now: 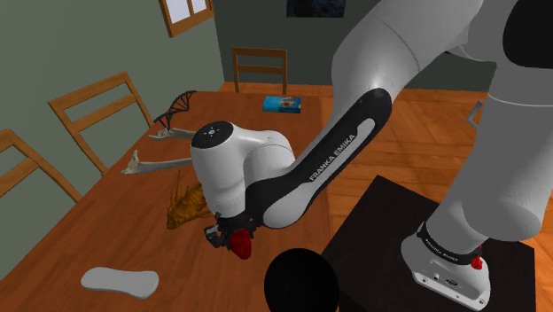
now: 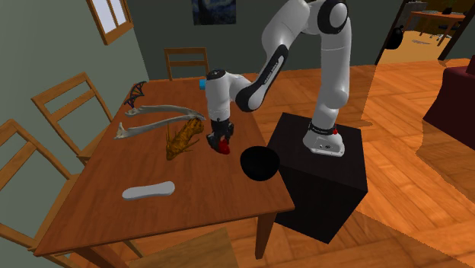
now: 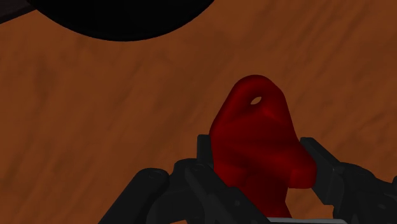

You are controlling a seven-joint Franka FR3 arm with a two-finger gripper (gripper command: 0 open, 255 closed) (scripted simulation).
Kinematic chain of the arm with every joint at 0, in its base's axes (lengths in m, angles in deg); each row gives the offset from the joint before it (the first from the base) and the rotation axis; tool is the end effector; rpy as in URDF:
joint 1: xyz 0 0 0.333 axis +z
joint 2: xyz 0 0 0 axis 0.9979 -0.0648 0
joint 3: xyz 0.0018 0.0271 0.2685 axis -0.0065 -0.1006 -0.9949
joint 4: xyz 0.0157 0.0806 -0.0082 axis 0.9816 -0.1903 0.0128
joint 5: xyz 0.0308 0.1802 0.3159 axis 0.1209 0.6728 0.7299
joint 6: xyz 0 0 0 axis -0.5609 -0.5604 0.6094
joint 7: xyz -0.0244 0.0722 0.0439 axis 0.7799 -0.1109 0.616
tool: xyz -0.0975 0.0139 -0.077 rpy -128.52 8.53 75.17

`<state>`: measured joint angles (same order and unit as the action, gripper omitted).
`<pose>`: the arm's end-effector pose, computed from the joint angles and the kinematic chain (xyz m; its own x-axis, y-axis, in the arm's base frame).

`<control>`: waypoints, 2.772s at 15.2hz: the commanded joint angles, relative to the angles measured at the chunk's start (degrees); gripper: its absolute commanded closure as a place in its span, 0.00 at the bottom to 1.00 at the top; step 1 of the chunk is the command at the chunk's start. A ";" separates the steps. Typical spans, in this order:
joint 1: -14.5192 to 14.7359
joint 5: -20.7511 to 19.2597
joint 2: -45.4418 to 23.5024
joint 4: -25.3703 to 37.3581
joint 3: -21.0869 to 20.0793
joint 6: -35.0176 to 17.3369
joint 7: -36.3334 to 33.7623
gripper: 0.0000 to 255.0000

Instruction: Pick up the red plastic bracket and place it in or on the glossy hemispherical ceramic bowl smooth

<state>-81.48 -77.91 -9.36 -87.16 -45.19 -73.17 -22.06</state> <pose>0.3884 0.3558 0.2516 0.9363 -0.3512 0.0019 -0.3512 -0.9362 0.0121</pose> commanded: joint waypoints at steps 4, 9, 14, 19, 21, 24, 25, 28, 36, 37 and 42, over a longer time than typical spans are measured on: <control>-0.96 2.81 2.84 1.05 -1.17 3.20 1.96 1.00; -1.73 5.48 5.66 2.25 -2.03 6.48 3.80 1.00; -2.16 12.07 13.72 -3.60 -4.07 6.60 6.02 1.00; 0.77 22.68 25.88 -12.78 -5.12 6.72 9.24 1.00; 3.02 26.60 30.61 -15.96 -4.93 7.50 10.13 1.00; 7.15 31.72 37.41 -20.23 -4.34 9.31 10.61 1.00; 8.66 33.22 39.60 -21.53 -4.12 10.05 10.53 1.00; 10.70 35.10 41.96 -23.63 -4.19 10.19 10.13 1.00; 9.25 34.46 36.80 -26.60 -7.45 2.24 8.98 1.00; 8.99 34.25 36.04 -26.91 -7.90 1.19 8.76 1.00; 7.32 32.57 31.80 -28.32 -10.28 -4.16 7.22 1.00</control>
<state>-73.73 -44.86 23.50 -115.26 -54.85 -76.06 -14.36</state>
